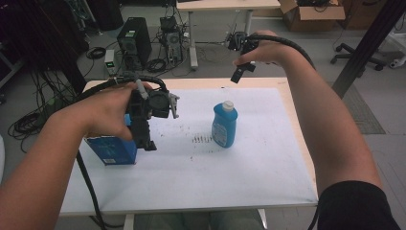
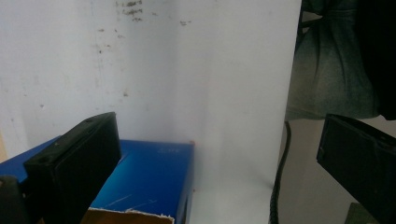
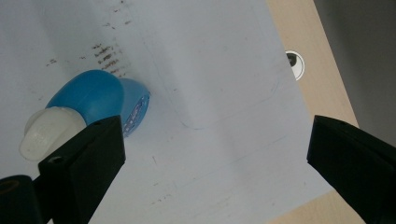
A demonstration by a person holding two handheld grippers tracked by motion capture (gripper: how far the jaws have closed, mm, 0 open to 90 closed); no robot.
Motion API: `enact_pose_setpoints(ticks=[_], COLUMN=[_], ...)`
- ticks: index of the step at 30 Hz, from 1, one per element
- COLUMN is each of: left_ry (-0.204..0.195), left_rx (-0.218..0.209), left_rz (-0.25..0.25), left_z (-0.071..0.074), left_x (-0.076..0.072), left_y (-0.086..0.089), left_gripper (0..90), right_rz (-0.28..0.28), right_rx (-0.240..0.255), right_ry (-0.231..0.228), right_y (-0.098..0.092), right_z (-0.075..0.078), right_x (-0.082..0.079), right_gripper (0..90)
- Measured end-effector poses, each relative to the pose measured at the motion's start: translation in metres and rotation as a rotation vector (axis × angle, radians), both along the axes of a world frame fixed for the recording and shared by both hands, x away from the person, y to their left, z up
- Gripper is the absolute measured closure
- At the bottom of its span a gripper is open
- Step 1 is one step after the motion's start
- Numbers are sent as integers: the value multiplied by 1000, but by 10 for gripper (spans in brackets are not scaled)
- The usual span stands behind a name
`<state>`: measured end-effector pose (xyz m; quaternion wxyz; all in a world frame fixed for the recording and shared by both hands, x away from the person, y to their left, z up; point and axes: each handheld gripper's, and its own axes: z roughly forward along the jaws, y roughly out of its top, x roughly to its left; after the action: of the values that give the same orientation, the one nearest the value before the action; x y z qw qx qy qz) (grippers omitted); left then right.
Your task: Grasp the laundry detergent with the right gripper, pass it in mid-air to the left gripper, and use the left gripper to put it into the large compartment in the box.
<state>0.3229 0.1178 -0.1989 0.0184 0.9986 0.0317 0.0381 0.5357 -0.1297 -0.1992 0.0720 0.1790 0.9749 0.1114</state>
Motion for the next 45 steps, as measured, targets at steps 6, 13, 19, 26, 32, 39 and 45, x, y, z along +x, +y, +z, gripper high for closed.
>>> enact_pose_setpoints(ticks=[6,13,19,26,32,39,45], left_ry=[2,3,6,10,21,31,37], left_rx=[6,6,7,4,-7,-3,-1], left_rz=[-3,-9,-13,-20,-31,-35,-28], left_z=[0,-2,-7,-17,-28,-42,-53], left_x=[3,0,-3,-6,-10,-12,-10], left_y=[-1,-2,-4,-9,-11,-14,-12], left_gripper=[2,2,2,2,2,2,2], right_rz=[-5,-10,-16,-34,-37,-39,-27], right_rx=[-6,3,3,14,33,40,47], right_ry=[-4,-8,-13,-16,-24,-35,-36], right_y=[-3,-6,-13,-30,-43,-56,-60], right_z=[0,-1,-3,-7,-9,-13,-19], right_x=[1,-2,-8,-20,-31,-47,-61], right_gripper=[41,43,43,44,44,44,44])
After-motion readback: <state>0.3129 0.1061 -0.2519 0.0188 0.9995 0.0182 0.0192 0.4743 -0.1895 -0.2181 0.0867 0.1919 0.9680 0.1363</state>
